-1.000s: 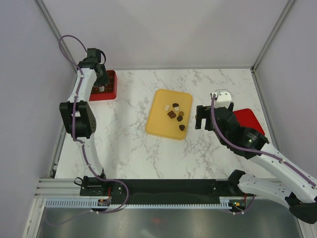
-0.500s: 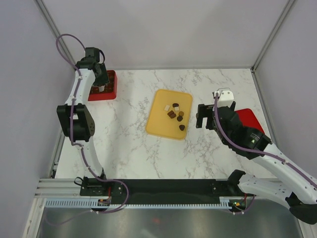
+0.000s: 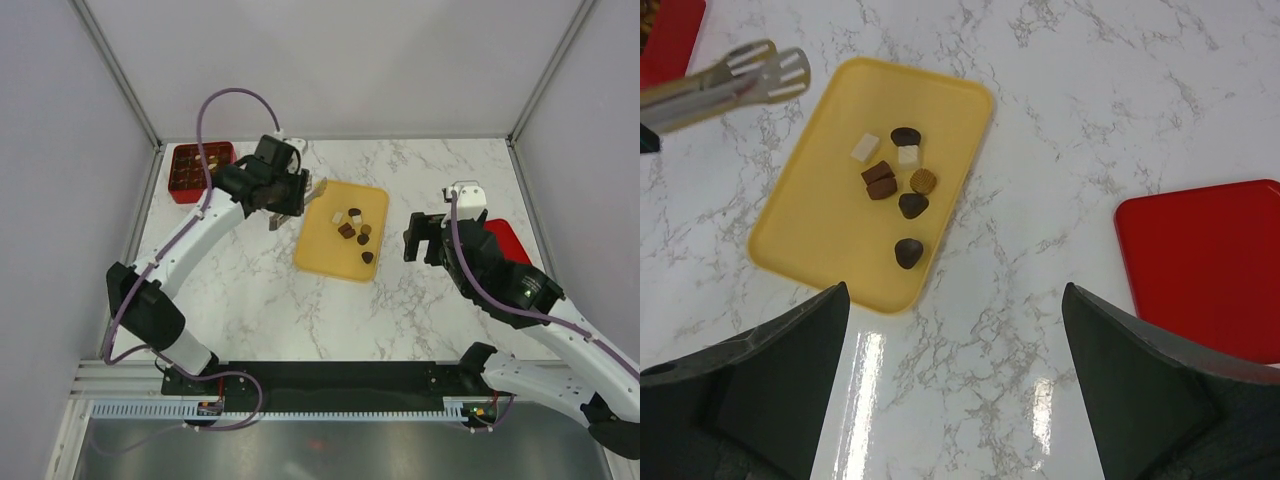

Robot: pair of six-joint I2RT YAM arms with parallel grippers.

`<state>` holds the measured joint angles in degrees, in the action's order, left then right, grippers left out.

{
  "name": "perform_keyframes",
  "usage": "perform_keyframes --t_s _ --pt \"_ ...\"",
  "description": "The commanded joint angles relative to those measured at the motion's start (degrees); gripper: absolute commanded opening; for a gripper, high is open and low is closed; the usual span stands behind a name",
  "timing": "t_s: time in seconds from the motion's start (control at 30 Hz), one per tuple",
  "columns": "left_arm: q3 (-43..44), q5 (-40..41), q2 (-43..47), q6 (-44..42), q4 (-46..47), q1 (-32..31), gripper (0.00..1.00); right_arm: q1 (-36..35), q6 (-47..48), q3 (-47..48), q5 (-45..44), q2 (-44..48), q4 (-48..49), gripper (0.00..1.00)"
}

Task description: Pack the chocolate

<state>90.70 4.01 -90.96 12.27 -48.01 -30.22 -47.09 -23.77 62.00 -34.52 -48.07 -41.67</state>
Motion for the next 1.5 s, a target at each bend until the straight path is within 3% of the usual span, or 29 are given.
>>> perform_keyframes --t_s 0.0,0.17,0.37,0.93,1.23,1.47 --pt "-3.50 0.37 0.87 1.26 2.21 -5.09 0.50 -0.02 -1.63 2.43 0.24 1.49 -0.69 0.96" --pt "-5.88 0.56 -1.67 1.88 4.06 -10.64 0.51 -0.02 -1.72 2.69 0.25 2.19 -1.66 0.96" --pt "-7.11 -1.28 -5.19 1.44 5.47 -12.93 0.51 -0.11 -1.46 2.60 -0.55 3.16 -2.54 0.96" --pt "-8.17 -3.75 -9.15 1.35 7.40 -13.90 0.50 -0.11 -1.01 2.25 -1.69 3.16 -2.63 0.96" --pt "-8.61 -3.13 -8.80 3.37 6.53 -14.52 0.42 -0.02 -1.28 2.16 -1.69 3.25 -2.54 0.96" --pt "-4.40 0.90 -6.25 4.95 0.47 -14.52 0.37 -0.02 -1.37 2.08 -1.51 3.16 -2.45 0.96"
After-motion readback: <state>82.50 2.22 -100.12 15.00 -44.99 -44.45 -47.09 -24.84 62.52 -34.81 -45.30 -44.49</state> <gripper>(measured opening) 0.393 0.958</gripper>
